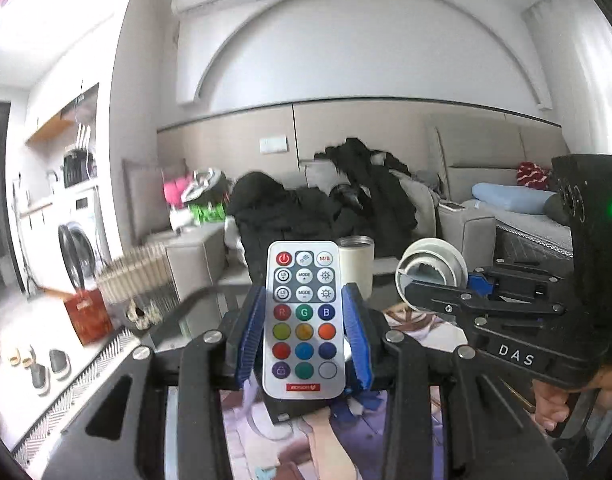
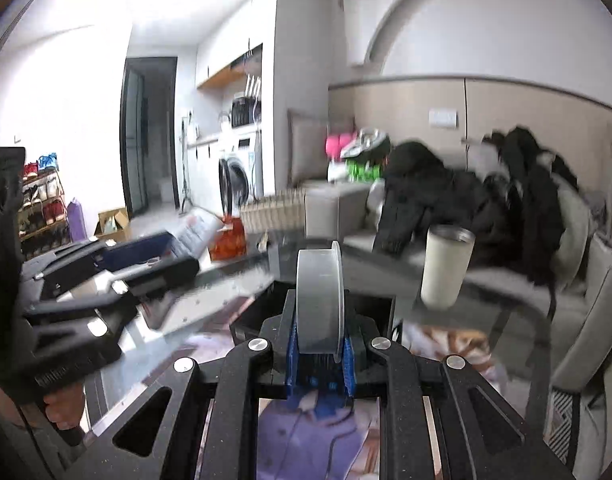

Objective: Organize rigid objects

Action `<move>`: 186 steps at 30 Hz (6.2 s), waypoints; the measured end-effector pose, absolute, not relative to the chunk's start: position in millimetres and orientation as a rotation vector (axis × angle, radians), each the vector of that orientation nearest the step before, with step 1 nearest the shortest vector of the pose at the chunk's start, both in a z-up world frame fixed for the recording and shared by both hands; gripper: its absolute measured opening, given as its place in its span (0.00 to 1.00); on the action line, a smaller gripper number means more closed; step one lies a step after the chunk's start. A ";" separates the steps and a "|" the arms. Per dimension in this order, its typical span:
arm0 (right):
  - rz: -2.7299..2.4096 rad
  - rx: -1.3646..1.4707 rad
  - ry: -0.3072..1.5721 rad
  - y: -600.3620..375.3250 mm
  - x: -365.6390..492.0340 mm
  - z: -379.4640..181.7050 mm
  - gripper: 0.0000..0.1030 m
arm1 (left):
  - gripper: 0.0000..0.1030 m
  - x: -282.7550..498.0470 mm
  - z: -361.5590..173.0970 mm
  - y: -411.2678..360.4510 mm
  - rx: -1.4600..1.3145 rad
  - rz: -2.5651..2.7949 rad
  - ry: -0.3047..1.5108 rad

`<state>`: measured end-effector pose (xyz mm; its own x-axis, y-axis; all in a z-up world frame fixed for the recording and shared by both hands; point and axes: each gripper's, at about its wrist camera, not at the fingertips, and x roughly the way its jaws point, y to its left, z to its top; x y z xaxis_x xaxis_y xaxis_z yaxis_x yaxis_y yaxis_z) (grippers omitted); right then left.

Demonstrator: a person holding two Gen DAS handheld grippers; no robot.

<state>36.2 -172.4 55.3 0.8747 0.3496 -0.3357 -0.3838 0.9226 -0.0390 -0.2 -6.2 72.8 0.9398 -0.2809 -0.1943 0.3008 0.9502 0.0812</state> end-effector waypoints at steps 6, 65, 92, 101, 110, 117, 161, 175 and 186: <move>0.362 -0.100 0.337 -171.5 33.9 58.7 0.17 | 0.37 15.7 65.7 3.6 0.087 -0.306 0.252; 0.180 -0.169 0.889 -148.9 213.6 -32.2 0.17 | 0.37 192.7 -8.2 -37.0 -0.006 -0.274 0.817; 0.226 -0.058 0.839 -153.5 196.7 -5.0 0.28 | 0.52 167.3 12.3 -20.7 -0.047 -0.211 0.692; 0.273 -0.006 0.732 -158.5 159.5 19.5 0.36 | 0.58 126.4 27.4 -10.8 -0.067 -0.151 0.583; 0.287 0.037 0.549 -171.1 106.1 43.8 0.82 | 0.88 89.8 38.3 -7.0 -0.030 -0.078 0.445; 0.233 0.034 0.409 -179.6 72.3 41.3 0.94 | 0.99 48.2 36.0 -5.7 0.017 0.023 0.292; 0.154 0.014 0.404 -190.4 33.4 -24.4 0.99 | 1.00 7.3 -8.1 -6.1 0.024 -0.047 0.377; 0.149 0.041 0.431 -192.6 37.3 -24.1 0.99 | 1.00 10.2 -7.1 -4.3 0.007 -0.042 0.396; 0.152 0.040 0.430 -192.4 36.6 -24.2 0.99 | 1.00 10.0 -7.2 -3.7 0.008 -0.044 0.399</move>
